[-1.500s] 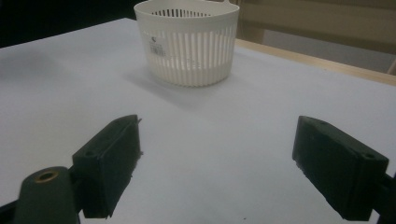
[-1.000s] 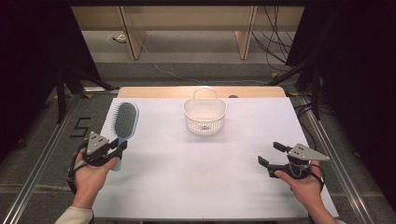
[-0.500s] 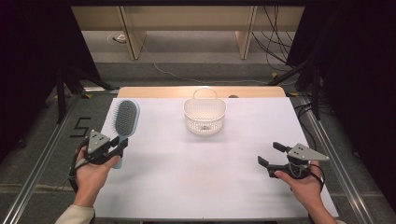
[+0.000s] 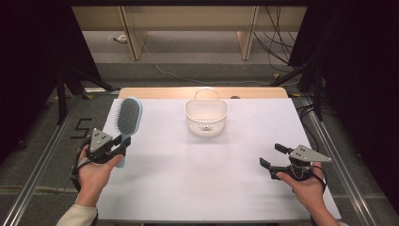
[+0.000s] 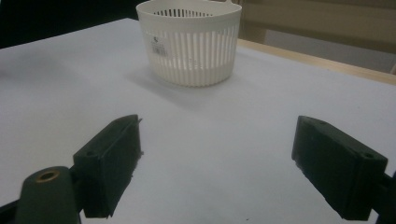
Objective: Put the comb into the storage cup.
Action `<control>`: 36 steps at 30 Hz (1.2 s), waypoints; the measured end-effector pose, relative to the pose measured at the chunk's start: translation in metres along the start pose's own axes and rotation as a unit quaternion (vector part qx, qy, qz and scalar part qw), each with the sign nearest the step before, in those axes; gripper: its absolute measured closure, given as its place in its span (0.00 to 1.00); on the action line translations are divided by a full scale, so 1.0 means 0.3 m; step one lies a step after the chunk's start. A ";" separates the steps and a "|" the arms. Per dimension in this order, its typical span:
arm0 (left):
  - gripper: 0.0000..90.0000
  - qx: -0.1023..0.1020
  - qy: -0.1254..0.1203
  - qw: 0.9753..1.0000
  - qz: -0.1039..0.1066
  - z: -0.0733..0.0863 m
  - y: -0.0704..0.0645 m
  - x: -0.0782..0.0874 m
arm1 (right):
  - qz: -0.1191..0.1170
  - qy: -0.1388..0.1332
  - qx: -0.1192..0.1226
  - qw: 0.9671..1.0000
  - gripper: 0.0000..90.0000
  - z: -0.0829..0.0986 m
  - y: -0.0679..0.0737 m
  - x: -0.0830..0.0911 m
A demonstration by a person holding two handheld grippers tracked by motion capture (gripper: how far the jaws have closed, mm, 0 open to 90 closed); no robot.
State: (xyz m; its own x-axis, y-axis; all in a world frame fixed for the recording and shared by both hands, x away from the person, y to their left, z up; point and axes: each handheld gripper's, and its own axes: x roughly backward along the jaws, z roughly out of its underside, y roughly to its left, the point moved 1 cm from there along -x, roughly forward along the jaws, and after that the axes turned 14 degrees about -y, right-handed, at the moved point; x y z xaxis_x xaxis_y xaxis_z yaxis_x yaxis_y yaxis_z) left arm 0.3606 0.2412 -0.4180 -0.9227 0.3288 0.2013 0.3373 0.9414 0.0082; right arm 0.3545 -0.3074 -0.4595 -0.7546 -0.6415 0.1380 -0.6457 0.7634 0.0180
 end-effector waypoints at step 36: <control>0.77 -0.003 -0.008 1.000 0.006 -0.022 -0.017 -0.031 | 0.001 -0.002 -0.003 1.000 0.19 0.000 -0.002 0.001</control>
State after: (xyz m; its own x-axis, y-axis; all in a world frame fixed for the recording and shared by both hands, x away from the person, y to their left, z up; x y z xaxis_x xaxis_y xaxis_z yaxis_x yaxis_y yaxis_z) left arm 0.3687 0.2329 -0.4135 -0.9214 0.3413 0.1857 0.3495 0.9368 0.0127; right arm 0.3546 -0.3078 -0.4596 -0.7564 -0.6403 0.1336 -0.6435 0.7651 0.0240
